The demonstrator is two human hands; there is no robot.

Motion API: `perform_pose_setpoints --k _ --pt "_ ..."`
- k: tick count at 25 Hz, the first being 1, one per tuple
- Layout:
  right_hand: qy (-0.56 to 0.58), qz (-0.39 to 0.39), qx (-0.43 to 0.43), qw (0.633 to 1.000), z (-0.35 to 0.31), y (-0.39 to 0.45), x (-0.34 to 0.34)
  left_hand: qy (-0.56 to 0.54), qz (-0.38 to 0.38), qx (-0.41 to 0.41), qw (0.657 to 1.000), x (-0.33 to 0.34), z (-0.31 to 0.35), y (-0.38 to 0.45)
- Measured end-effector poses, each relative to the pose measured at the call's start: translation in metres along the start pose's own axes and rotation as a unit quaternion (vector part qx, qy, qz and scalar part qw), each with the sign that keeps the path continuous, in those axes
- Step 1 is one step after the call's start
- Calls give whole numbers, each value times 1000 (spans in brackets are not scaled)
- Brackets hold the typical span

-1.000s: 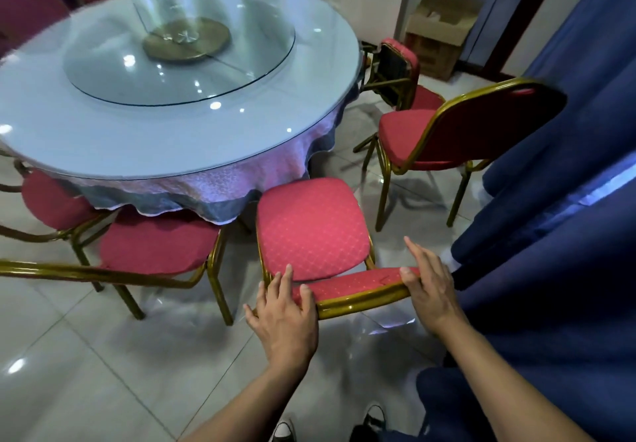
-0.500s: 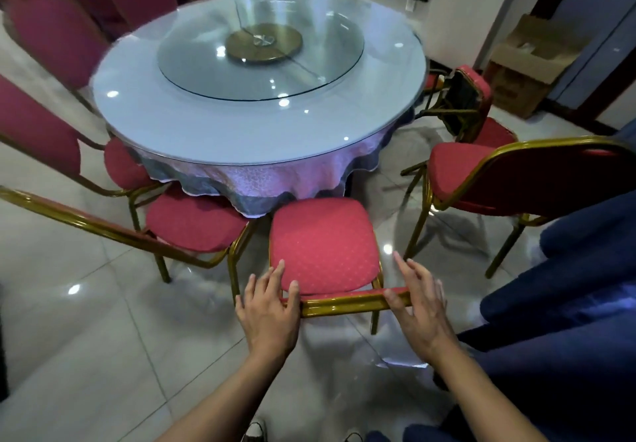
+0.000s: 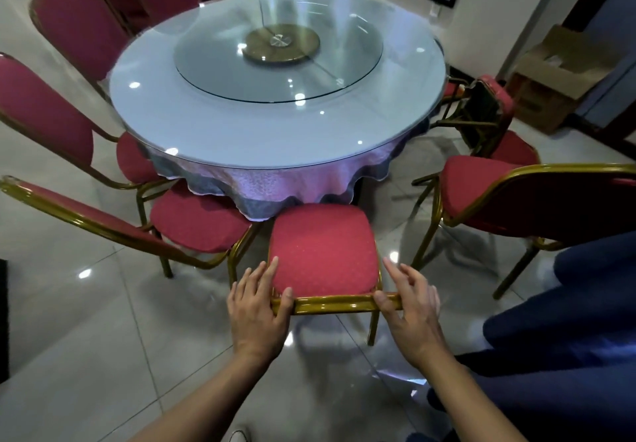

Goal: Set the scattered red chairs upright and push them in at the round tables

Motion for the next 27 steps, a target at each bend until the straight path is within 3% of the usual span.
perform_pose_setpoints --k 11,27 --pt "-20 -42 -10 999 -22 77 -16 7 12 -2 1000 9 -3 80" --pt "-1 -33 -9 999 -43 149 -28 17 26 7 999 11 5 153"
Point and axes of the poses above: each hand's wrist, its own y-axis towards the middle knuckle, its own x-axis out of the palm, z = x × y, the point moved 4 cm from there along y, towards the middle knuckle, and after that the axes turned 4 degrees about -z, right-handed, at the moved point
